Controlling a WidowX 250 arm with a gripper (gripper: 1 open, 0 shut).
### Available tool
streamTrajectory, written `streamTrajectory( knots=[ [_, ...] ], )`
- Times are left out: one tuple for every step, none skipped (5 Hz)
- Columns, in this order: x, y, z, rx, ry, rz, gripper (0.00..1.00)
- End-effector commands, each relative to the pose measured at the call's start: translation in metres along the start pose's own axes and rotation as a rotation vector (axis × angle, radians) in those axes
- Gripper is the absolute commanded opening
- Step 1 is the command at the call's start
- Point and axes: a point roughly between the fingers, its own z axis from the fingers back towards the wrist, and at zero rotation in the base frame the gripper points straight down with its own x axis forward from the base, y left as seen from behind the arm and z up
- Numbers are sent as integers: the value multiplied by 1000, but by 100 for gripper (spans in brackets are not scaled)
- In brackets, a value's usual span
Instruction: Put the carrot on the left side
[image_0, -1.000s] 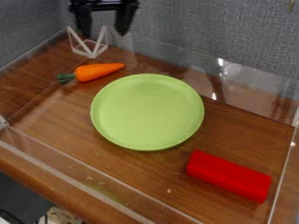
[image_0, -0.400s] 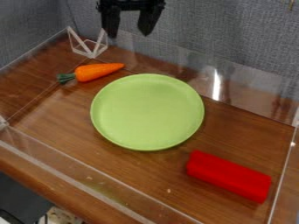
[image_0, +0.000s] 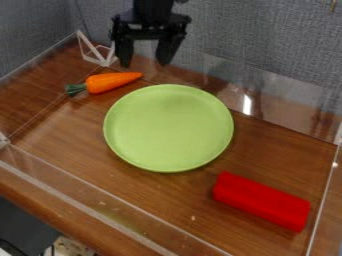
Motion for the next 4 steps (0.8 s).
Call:
streamTrajectory(
  knots=[
    [-3,-5,8,-49,-45,-68,100],
    [-12,-20,24,-45,-42,-75,100],
    [-16,-31,39,-43,-41,-72,100],
    [-20,-36,27,-10,-21,-1,100]
  ],
)
